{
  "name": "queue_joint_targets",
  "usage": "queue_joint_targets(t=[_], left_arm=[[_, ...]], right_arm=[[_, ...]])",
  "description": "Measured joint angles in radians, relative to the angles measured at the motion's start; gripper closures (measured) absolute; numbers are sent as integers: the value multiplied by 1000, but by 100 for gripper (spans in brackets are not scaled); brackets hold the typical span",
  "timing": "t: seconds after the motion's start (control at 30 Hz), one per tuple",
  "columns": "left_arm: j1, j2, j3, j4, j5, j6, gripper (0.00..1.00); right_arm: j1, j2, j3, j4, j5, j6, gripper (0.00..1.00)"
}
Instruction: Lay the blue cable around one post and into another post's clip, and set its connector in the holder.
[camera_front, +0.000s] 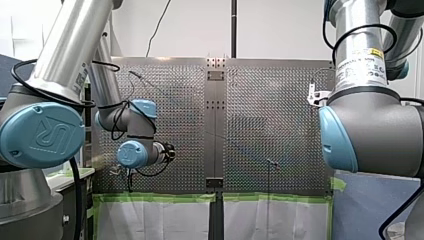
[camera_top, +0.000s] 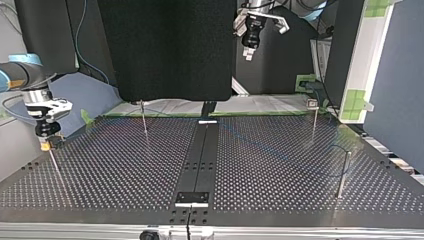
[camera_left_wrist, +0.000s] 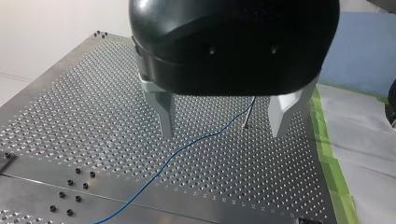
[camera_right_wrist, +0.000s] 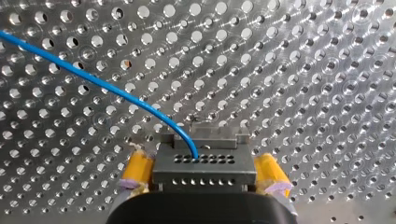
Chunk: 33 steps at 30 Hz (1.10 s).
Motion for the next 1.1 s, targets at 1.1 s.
queue_joint_targets(t=[1.1], left_arm=[[0, 0, 0, 0, -1, -1, 1]], right_arm=[[1, 0, 0, 6, 99, 5, 2]])
